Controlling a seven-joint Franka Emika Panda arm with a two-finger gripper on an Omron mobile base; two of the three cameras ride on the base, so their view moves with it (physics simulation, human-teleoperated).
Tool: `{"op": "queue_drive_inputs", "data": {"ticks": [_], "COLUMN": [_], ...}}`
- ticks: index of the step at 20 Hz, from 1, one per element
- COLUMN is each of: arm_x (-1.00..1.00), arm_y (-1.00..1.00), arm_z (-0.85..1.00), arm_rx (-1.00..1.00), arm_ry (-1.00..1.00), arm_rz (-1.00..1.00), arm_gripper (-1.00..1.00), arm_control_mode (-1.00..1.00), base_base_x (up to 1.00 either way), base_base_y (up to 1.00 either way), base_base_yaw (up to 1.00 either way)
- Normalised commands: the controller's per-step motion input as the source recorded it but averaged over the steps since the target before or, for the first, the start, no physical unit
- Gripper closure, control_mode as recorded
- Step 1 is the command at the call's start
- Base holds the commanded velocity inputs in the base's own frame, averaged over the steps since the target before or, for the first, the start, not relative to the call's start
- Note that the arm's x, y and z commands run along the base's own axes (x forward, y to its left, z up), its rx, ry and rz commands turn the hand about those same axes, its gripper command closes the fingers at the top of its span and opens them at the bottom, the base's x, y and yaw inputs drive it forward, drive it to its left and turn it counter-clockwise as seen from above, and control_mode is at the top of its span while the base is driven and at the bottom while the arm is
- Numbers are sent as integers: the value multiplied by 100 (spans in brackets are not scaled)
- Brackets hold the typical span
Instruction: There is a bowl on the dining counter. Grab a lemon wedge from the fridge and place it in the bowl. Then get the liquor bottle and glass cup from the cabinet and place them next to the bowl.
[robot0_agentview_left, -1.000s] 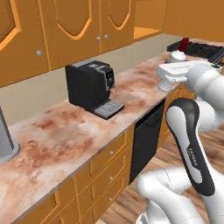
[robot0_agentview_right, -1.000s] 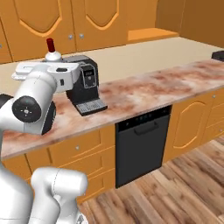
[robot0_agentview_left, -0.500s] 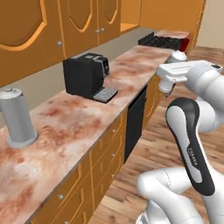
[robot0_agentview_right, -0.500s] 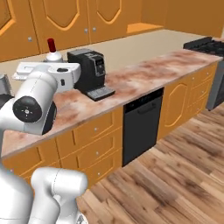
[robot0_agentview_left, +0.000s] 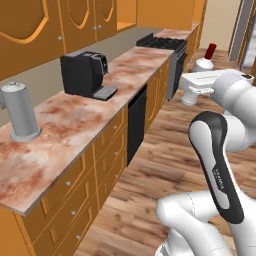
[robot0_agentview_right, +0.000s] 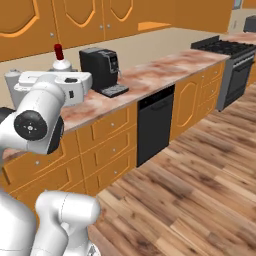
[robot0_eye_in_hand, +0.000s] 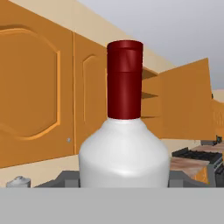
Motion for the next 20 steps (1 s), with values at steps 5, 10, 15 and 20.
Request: {"op": "queue_drive_inputs", "data": {"ticks": [5,10,15,20], "arm_x": [0,0,0,0], "arm_y": [0,0,0,0], "arm_z": [0,0,0,0], "arm_rx": [0,0,0,0], "arm_ry": [0,0,0,0], "arm_rz": [0,0,0,0], "arm_gripper": [100,100,100,100], "arm_control_mode": [100,100,100,100], "base_base_x": [-100,-100,-74,-33], "base_base_y": [-50,-77,-100,-100], "base_base_yaw": [-19,-12,-3,0]}}
